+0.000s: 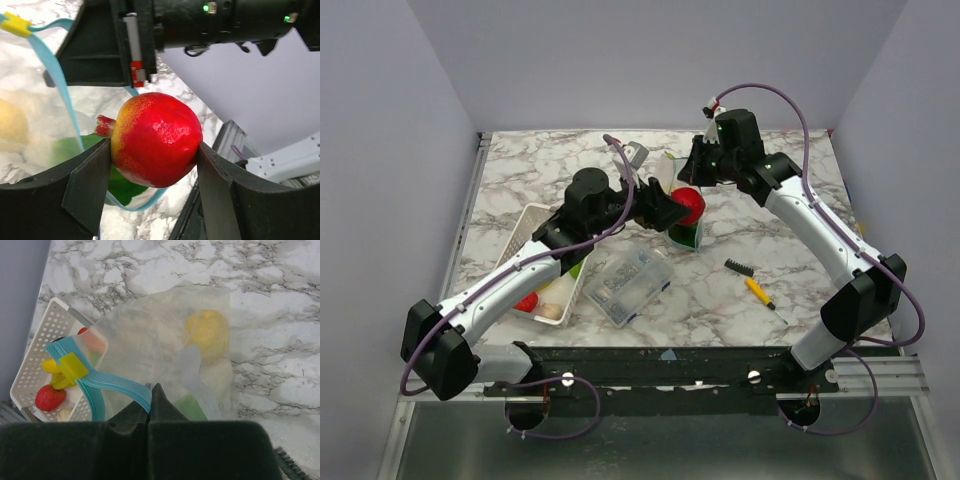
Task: Place the food in the zip-top bag and seal the zipper
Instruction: Place the fake fruit in the zipper food storage bag.
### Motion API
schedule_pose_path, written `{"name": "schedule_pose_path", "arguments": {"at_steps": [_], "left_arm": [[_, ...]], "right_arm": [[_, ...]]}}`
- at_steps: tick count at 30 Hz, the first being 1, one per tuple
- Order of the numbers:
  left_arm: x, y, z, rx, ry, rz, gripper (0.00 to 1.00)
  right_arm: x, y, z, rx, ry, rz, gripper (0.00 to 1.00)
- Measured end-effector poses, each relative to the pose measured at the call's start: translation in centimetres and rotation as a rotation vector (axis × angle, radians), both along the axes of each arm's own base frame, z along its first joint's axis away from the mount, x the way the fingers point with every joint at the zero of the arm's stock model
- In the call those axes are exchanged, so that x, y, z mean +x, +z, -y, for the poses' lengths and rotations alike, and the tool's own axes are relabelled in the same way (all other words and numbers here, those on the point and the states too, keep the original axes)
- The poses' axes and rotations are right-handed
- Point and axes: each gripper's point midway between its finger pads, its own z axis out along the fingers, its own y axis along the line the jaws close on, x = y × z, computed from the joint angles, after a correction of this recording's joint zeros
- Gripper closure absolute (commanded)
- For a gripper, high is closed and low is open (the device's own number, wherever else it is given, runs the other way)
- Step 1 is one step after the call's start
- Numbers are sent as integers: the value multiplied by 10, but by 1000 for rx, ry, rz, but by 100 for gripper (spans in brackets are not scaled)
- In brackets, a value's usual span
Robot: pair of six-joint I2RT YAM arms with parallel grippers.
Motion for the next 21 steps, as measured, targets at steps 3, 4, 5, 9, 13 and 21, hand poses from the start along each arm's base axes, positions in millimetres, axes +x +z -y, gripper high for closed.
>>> {"name": "schedule_pose_path", "arguments": {"at_steps": [3, 4, 5, 9, 13, 21], "left_arm": [[13, -8, -2, 24, 55, 6, 78], [16, -10, -3, 29, 75, 7, 78], [20, -11, -4, 34, 96, 4, 78], [38, -25, -6, 71, 169, -56, 73], [52, -38, -2, 108, 210, -131, 63], [62, -46, -10, 142, 309, -241, 24]], "right_arm": [[0, 0, -1, 5, 0, -2, 100], [0, 0, -1, 6, 0, -3, 100], [0, 1, -1, 7, -1, -3, 100], [0, 2, -1, 11, -3, -2, 100], [1, 3, -1, 14, -4, 3, 100], [1, 4, -2, 16, -2, 2, 100]]}}
